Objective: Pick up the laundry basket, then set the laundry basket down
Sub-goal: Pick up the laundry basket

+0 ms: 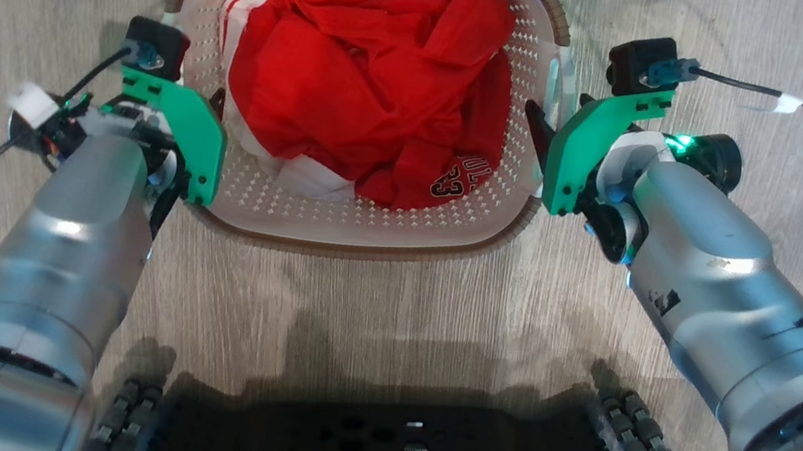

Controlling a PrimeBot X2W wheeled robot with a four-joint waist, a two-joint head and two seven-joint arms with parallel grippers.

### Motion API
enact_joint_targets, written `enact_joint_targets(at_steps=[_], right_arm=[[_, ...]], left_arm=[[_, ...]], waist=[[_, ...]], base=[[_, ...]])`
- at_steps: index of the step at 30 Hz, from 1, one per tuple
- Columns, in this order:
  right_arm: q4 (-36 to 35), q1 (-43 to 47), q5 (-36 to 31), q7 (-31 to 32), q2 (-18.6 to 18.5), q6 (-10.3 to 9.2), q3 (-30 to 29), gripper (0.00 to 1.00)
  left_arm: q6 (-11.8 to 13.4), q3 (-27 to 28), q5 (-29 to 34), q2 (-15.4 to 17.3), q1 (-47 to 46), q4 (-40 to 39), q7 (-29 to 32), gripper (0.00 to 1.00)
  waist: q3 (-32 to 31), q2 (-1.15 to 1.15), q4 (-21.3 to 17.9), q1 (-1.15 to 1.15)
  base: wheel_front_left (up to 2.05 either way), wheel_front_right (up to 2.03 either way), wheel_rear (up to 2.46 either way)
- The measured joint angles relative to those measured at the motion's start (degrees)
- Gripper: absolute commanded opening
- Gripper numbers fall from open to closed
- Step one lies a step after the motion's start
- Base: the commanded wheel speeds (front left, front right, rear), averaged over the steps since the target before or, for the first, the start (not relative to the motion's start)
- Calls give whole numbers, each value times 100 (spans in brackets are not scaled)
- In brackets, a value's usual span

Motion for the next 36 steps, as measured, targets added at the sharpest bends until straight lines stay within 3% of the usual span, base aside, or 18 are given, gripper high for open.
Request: enact_joint_targets(at_steps=[7,21,22,23,24,25,26,27,36], right_arm=[[57,-53,174,-2,0,0,260,100],[191,-158,610,-65,0,0,624,100],[207,-172,611,-68,0,0,658,79],[209,-190,639,-68,0,0,693,36],[208,-219,672,-69,0,0,727,13],[199,-246,703,-71,1,1,750,13],[188,-257,710,-110,8,1,772,13],[171,-255,725,-119,33,16,809,0],[235,-275,934,-199,57,10,928,0]], left_arm=[[-31,-27,-18,1,-129,1,328,100],[-76,-163,-177,2,-157,0,383,100],[-76,-164,-197,0,-157,-1,390,100],[-84,-167,-218,-3,-157,-1,390,75],[-113,-169,-220,-4,-157,-1,397,43],[-119,-171,-221,-5,-157,0,415,43],[-120,-171,-225,-9,-157,0,416,0],[-122,-145,-311,-35,-159,-11,417,0],[-124,-166,-433,-51,-239,-10,490,0]], waist=[[100,1,-15,0],[187,1,18,0],[192,1,28,0],[197,1,40,0],[205,1,50,0],[213,1,58,0],[220,1,64,0],[227,1,70,-1],[250,1,89,-1]], base=[[0,0,0],[0,0,0],[0,0,0],[0,0,0],[0,0,0],[0,0,0],[0,0,0],[0,0,0],[0,0,0]])
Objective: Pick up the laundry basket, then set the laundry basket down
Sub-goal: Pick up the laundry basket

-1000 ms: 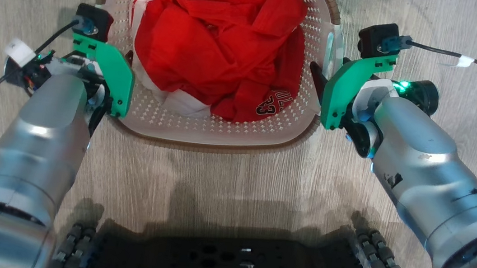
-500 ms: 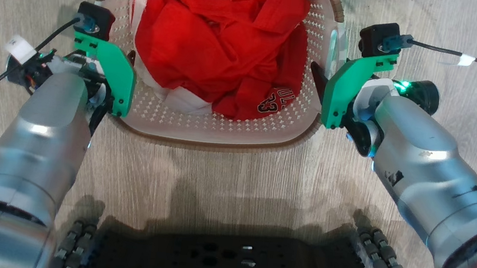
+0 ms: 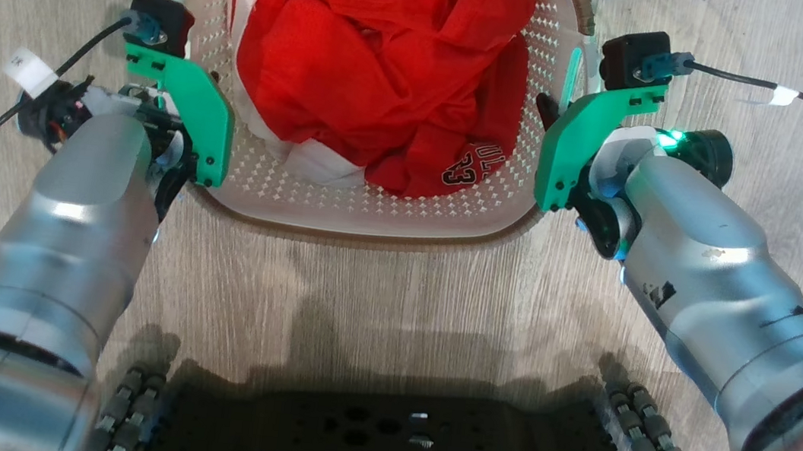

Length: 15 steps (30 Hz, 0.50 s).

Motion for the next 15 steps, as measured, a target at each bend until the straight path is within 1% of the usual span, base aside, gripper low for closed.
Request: enact_joint_targets(at_steps=[7,11,15], right_arm=[[141,-26,112,-10,23,0,157,0],[242,-20,181,265,-14,-3,260,0],[254,20,293,453,-12,-3,359,0]], left_arm=[[0,-97,-119,-30,2,0,129,0],[-2,-216,-199,-121,44,-4,303,0],[-2,-390,-332,-122,183,-15,404,0]], waist=[[-74,0,-11,1],[-224,-1,-23,2],[-434,-1,-63,2]], base=[[0,0,0],[0,0,0],[0,0,0]])
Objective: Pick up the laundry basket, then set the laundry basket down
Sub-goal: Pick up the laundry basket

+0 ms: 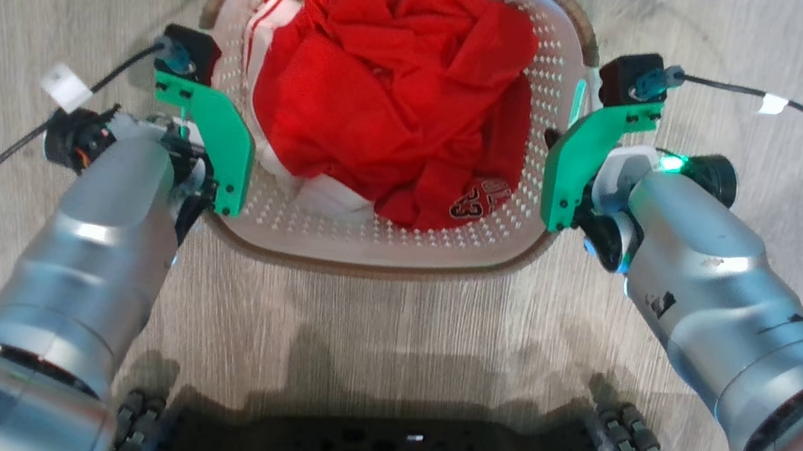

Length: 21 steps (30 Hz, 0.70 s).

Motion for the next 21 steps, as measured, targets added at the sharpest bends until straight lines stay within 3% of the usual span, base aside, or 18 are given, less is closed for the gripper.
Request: enact_joint_targets(at_steps=[11,21], right_arm=[[79,444,185,624,2,0,326,0],[226,1081,414,1392,13,1,543,0]], left_arm=[[2,-712,-645,-38,573,-91,642,0],[4,-1586,-1583,-42,1394,-411,1425,0]], waist=[[-867,0,-89,-1],[-2152,0,-21,-2]], base=[[0,0,0],[0,0,0]])
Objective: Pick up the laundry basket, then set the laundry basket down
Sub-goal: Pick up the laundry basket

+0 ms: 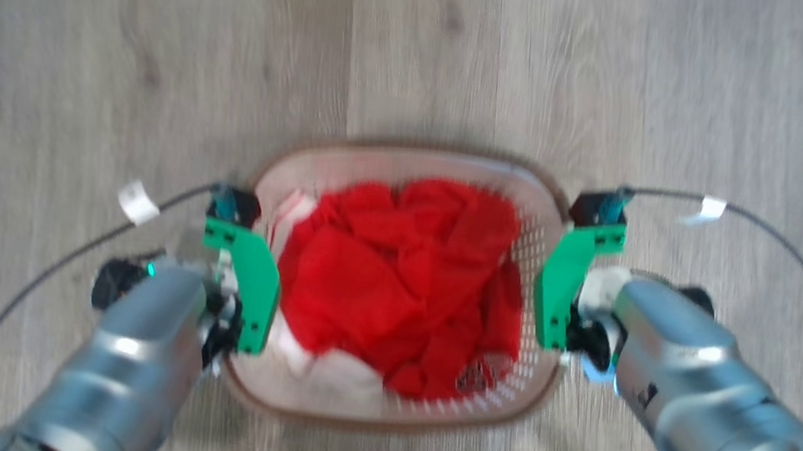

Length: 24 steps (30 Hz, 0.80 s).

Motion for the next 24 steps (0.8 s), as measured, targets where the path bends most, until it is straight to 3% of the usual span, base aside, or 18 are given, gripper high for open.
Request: enact_joint_targets(at_steps=[9,24], right_arm=[[-16,548,59,437,33,0,196,0],[-233,1301,224,1004,27,-1,330,0]], left_arm=[[4,-697,-702,129,631,-269,638,0],[5,-1724,-1615,374,1230,-587,1154,0]], waist=[[-1029,0,89,0],[-2726,0,365,0]], base=[[0,0,0],[0,0,0]])
